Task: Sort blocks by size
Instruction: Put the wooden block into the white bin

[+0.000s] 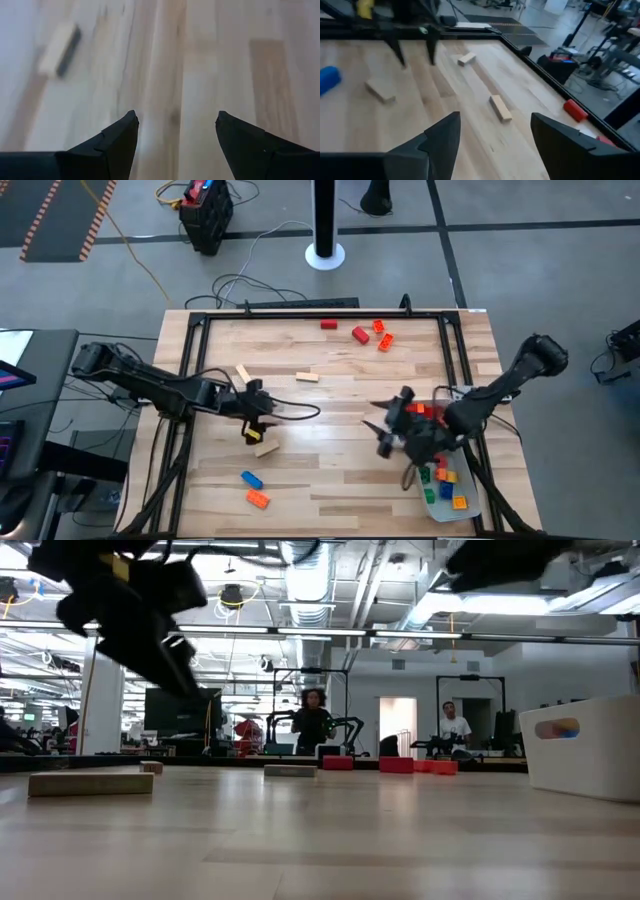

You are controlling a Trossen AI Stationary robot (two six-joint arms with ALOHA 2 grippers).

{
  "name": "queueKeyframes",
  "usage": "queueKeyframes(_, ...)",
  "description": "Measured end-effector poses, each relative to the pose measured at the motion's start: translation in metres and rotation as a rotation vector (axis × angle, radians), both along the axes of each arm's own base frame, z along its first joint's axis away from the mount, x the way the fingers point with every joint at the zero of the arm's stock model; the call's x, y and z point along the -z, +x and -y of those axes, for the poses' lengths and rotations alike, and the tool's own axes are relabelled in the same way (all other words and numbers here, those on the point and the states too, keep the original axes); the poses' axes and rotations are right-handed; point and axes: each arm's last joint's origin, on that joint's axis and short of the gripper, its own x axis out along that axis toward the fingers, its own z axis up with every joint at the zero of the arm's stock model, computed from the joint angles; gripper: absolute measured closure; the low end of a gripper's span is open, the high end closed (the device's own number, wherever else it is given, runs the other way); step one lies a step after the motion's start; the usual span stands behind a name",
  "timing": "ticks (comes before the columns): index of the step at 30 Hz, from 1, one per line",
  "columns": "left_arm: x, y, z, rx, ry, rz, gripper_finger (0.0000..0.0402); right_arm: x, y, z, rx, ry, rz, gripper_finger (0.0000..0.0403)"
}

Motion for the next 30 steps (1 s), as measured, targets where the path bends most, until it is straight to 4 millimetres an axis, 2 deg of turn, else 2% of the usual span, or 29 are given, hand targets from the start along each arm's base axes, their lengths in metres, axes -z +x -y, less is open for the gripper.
queueKeyframes(4,0.005,-0.007,0.009,-0.038,-0.077,-0.071,0.0146,0.027,0.035,0.004,0.037,-0.101,0.032,0.0130)
queueKeyframes(7,0.006,-0.011,0.019,-0.026,-0.111,-0.083,0.0146,0.047,0.059,0.008,0.000,-0.073,0.037,0.0130)
queueKeyframes(10,0.008,-0.013,0.032,-0.014,-0.149,-0.087,0.0146,0.065,0.072,0.012,-0.071,-0.021,-0.008,0.0130)
queueKeyframes(13,0.014,-0.012,0.043,-0.032,-0.192,-0.107,0.0146,0.072,0.076,0.017,-0.067,-0.014,-0.032,0.0130)
queueKeyframes(20,0.044,0.004,0.066,-0.162,-0.278,-0.180,0.0153,0.070,0.078,0.028,-0.026,0.005,-0.023,0.0130)
queueKeyframes(25,0.056,0.017,0.083,-0.164,-0.206,-0.228,0.0179,0.070,0.078,0.027,-0.029,0.003,-0.023,0.0130)
queueKeyframes(30,0.063,0.022,0.087,-0.191,-0.133,-0.257,0.0205,0.070,0.077,0.025,-0.040,-0.007,-0.029,0.0129)
